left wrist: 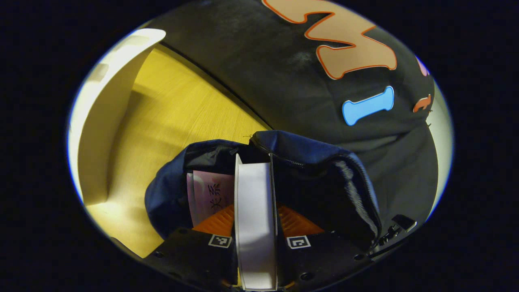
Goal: Open the schoolbag, grab two books from the bookshelf and put them into the schoolbag.
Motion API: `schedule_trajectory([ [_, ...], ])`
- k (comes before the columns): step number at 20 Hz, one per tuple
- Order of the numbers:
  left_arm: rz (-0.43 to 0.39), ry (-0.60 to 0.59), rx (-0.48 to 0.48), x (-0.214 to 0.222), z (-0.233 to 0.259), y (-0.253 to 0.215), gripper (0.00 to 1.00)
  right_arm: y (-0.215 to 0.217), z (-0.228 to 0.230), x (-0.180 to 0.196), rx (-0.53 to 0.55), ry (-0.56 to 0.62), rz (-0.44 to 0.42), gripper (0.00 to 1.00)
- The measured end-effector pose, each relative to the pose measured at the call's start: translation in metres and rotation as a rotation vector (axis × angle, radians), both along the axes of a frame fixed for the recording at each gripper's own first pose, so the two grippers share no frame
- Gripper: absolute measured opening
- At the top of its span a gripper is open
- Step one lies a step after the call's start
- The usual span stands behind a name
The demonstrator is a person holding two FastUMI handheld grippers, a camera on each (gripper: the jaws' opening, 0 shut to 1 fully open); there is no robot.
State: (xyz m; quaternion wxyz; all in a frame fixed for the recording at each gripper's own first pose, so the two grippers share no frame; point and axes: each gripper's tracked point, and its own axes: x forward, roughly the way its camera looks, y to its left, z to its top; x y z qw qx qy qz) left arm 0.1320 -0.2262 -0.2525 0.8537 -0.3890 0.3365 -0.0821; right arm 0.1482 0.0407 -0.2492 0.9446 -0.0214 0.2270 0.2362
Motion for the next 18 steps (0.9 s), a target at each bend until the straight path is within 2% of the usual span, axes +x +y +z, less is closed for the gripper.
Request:
schedule_trajectory([
  [7, 0.027, -0.044, -0.124, 0.026, -0.033, -0.025, 0.35, 0.014, -0.003, -0.005, -0.007, 0.015, 0.032, 0.1],
  [11, 0.042, -0.047, -0.14, 0.034, -0.041, -0.029, 0.36, 0.014, -0.005, -0.005, -0.018, 0.014, 0.028, 0.1],
  [13, 0.058, -0.011, -0.096, 0.031, -0.055, -0.022, 0.39, 0.011, -0.007, -0.006, -0.03, 0.016, 0.025, 0.1],
  [17, 0.047, 0.039, 0.025, 0.01, -0.062, -0.008, 0.63, 0.005, -0.008, -0.004, -0.018, 0.027, 0.002, 0.1],
  [18, 0.05, 0.032, 0.057, 0.005, -0.057, -0.003, 0.8, 0.004, -0.007, -0.005, -0.012, 0.039, -0.005, 0.11],
])
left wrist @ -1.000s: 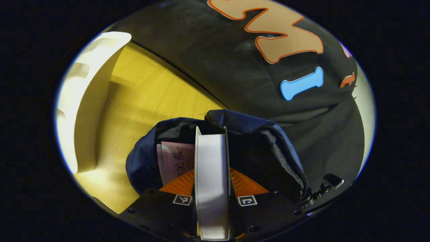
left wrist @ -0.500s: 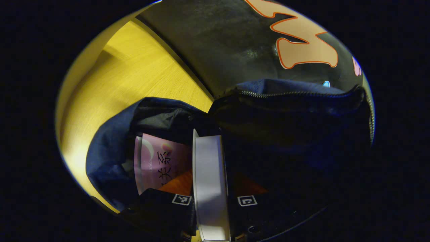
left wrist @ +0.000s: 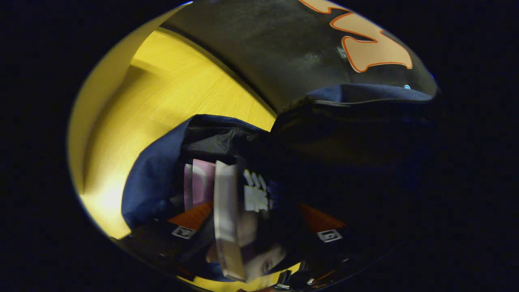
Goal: Open the schoolbag, grab two books from the bookshelf and put them into the schoolbag.
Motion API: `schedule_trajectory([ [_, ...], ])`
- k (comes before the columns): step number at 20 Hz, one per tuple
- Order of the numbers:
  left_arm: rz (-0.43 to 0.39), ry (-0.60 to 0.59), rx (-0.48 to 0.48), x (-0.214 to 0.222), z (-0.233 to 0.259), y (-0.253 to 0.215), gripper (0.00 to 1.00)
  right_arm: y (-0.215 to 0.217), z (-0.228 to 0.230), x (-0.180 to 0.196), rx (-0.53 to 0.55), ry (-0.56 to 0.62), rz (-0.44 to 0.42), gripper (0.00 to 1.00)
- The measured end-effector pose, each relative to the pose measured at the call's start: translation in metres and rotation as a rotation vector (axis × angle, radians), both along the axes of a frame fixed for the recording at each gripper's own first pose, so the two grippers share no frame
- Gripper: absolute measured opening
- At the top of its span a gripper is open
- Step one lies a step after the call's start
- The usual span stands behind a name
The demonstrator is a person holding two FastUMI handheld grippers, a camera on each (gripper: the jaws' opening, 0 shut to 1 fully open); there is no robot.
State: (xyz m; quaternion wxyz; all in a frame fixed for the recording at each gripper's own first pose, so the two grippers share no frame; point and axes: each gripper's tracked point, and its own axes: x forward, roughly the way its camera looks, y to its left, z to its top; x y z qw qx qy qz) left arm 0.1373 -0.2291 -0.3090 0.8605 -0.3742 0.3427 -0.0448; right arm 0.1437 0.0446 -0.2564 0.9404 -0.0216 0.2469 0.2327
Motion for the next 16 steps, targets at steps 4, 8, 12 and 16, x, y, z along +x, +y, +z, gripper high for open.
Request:
schedule_trajectory([
  [4, -0.031, -0.022, 0.144, -0.035, 0.024, 0.016, 0.96, -0.004, 0.0, -0.006, 0.027, 0.037, -0.02, 0.23],
  [8, -0.09, -0.054, 0.267, -0.076, 0.058, 0.04, 0.96, -0.012, 0.005, -0.026, 0.036, 0.078, -0.026, 0.43],
  [12, -0.126, -0.099, 0.378, -0.115, 0.096, 0.056, 0.96, -0.022, 0.03, -0.059, 0.044, 0.073, -0.019, 0.94],
  [16, -0.058, -0.153, 0.433, -0.133, 0.138, 0.082, 0.96, -0.025, 0.062, -0.093, 0.087, 0.073, -0.062, 0.95],
])
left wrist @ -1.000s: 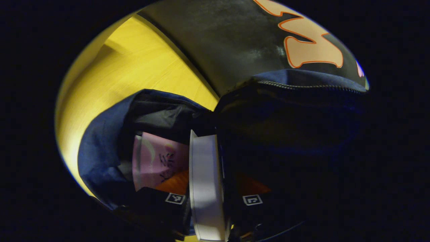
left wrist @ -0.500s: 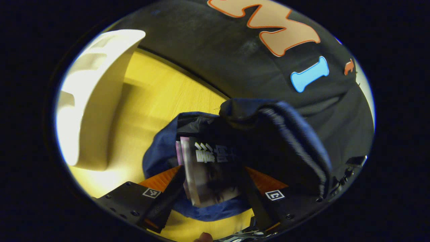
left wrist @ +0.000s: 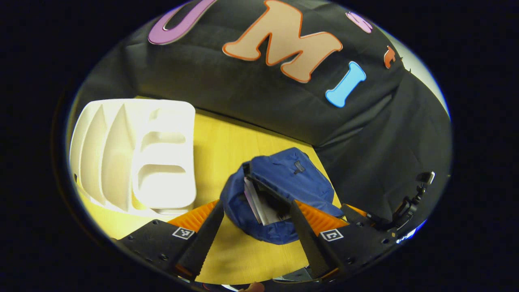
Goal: Open the schoolbag, grab two books from the bookshelf and put them into the schoolbag.
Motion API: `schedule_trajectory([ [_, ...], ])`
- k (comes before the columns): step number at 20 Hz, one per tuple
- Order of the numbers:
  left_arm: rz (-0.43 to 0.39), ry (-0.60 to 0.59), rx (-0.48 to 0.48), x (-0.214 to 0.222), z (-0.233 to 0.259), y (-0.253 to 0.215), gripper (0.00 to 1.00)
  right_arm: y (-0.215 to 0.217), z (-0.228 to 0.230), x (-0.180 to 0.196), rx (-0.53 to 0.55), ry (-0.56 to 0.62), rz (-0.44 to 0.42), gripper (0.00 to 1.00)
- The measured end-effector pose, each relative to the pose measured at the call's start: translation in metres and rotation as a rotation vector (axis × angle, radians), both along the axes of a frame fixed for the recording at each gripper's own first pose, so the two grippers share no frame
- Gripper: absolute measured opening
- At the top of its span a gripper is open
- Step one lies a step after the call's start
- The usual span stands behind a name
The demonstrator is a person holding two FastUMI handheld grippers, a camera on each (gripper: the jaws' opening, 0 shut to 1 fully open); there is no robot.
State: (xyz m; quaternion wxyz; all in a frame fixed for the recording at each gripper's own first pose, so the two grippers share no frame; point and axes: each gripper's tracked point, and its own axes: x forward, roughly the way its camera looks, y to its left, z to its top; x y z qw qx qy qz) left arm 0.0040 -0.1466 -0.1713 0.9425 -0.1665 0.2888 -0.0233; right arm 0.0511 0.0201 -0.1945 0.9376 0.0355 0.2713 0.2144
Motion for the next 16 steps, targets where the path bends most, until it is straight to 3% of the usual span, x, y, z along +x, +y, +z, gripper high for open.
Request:
schedule_trajectory([
  [4, 0.047, -0.068, 0.027, -0.02, 0.036, 0.03, 0.96, 0.005, 0.044, -0.023, 0.076, -0.048, -0.048, 0.96],
  [10, 0.106, -0.172, 0.114, -0.036, 0.083, 0.069, 0.96, -0.012, 0.107, -0.021, 0.149, -0.193, -0.19, 0.97],
  [16, 0.124, -0.266, 0.244, -0.037, 0.114, 0.095, 0.95, -0.021, 0.128, -0.028, 0.125, -0.27, -0.243, 0.97],
])
